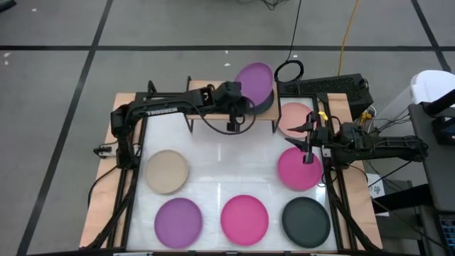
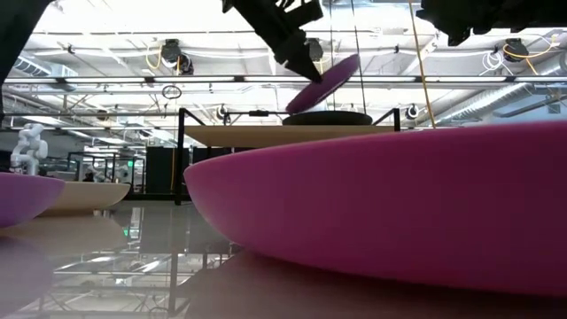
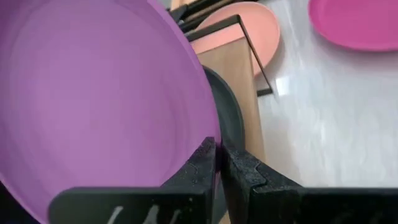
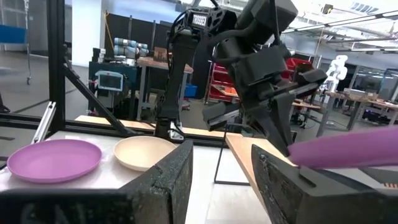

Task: Place and stack plates onto a shelf
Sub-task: Stack the top violet plate on top of the black plate on the shelf, then stack the pink plate on top of the violet plate on the shelf

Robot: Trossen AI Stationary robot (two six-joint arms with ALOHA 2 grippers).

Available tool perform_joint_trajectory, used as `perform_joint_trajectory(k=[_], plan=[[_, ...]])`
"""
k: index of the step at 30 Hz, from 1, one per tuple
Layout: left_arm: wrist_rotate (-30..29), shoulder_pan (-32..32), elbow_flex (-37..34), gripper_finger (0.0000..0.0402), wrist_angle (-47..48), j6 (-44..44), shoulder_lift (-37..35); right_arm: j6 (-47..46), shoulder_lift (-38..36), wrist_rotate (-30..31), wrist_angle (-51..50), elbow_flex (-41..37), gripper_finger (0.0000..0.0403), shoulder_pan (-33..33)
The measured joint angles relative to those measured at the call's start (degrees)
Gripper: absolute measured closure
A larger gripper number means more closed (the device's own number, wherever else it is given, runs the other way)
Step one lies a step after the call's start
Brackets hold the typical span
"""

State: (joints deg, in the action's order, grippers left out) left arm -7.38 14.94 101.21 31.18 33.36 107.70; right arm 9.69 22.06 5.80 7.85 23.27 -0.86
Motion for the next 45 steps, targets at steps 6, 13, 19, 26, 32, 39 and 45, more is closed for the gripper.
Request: perform_joint_trajectory(k=[6,13,19,26,32,39,45], plan=[[-0.20,-0.07,0.04,0.0351,0.29,-1.09,0.00,0.00,0.00,-0.02,0.01,0.00,0.0259,-0.01],[-3.05,-0.07,0.04,0.0277,0.26,-2.39,-0.04,-0.16,0.00,-0.02,-0.01,0.00,0.0259,-0.01],[-4.26,-1.28,0.04,0.0235,0.55,-6.81,-4.53,-0.24,0.01,0.02,-1.88,0.00,0.0259,0.00],[-4.26,-6.00,-0.79,0.0232,1.70,-13.36,-15.58,-1.49,0.00,0.12,-6.13,0.00,0.0259,-0.01],[-5.39,-10.75,-13.66,0.0232,-7.70,-15.73,-25.27,-3.18,0.87,2.23,-15.71,2.81,0.0259,-0.01],[-8.18,-15.18,-38.86,0.0232,-34.27,-20.62,-36.01,-8.79,5.89,9.78,-31.57,9.47,0.0259,-0.01],[-8.24,-18.19,-54.76,0.0232,-59.80,-22.36,-38.84,-13.13,13.89,12.64,-40.55,11.09,0.0259,-1.53]])
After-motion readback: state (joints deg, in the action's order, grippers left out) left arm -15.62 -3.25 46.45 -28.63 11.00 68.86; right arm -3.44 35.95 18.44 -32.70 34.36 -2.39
